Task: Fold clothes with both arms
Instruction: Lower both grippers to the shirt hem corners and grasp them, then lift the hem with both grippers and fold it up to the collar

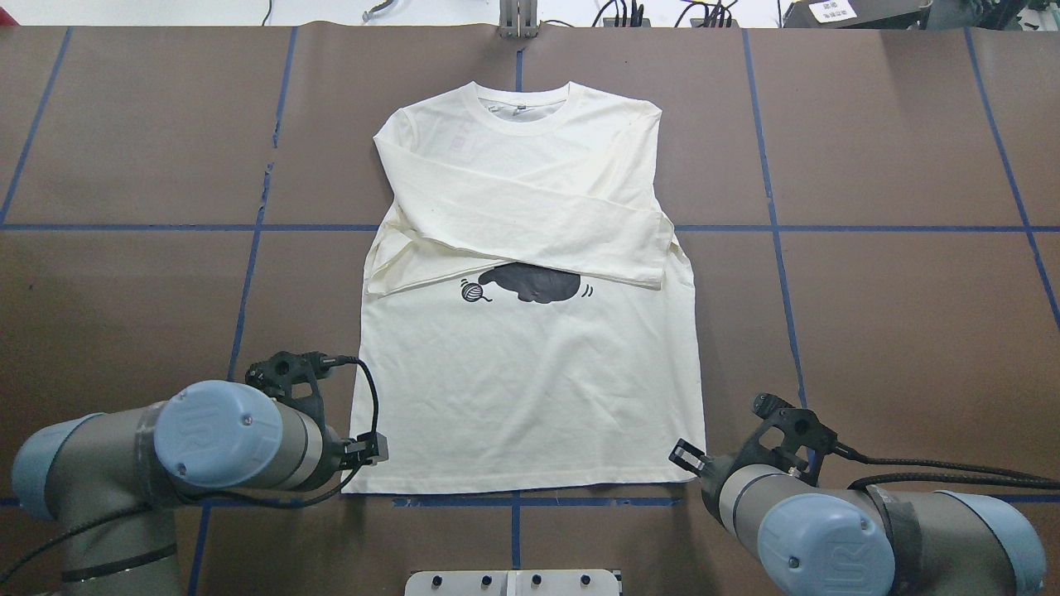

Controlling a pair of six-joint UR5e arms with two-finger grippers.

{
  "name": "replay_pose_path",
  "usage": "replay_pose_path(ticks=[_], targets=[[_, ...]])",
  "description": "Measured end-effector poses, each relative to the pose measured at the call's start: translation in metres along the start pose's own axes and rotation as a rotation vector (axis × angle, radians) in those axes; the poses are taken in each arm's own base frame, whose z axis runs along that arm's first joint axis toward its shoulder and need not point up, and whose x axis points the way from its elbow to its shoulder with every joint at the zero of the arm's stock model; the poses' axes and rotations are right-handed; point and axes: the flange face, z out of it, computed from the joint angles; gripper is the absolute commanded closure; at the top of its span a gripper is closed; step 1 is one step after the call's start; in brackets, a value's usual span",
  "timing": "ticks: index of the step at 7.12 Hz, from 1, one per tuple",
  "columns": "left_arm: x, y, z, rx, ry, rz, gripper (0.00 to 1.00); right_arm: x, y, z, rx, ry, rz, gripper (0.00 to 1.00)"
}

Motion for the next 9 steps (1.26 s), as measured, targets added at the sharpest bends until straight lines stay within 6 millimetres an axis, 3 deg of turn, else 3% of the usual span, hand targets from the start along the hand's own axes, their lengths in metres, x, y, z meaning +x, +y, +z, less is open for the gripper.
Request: replay_pose_path(ticks=[2, 6, 7, 8, 9], targets=[[0.002, 0.011, 0.008, -0.011, -0.011, 0.002, 0.26, 0.001, 0.000, 0.001, 0.002, 0.002, -0.001, 1.00], [0.006, 0.009, 0.017, 0.007, -0.017, -0.001, 0.30, 0.003, 0.000, 0.002, 0.006, 0.005, -0.004, 1.00], [0.006, 0.008, 0.021, 0.006, -0.024, -0.003, 0.51, 0.003, 0.000, 0.002, 0.006, 0.005, -0.004, 1.00], [0.006, 0.008, 0.023, 0.003, -0.027, -0.004, 0.90, 0.003, 0.000, 0.002, 0.006, 0.005, -0.004, 1.00], [0.006, 0.008, 0.024, 0.001, -0.027, -0.005, 1.00, 0.003, 0.001, 0.002, 0.006, 0.005, -0.005, 1.00]])
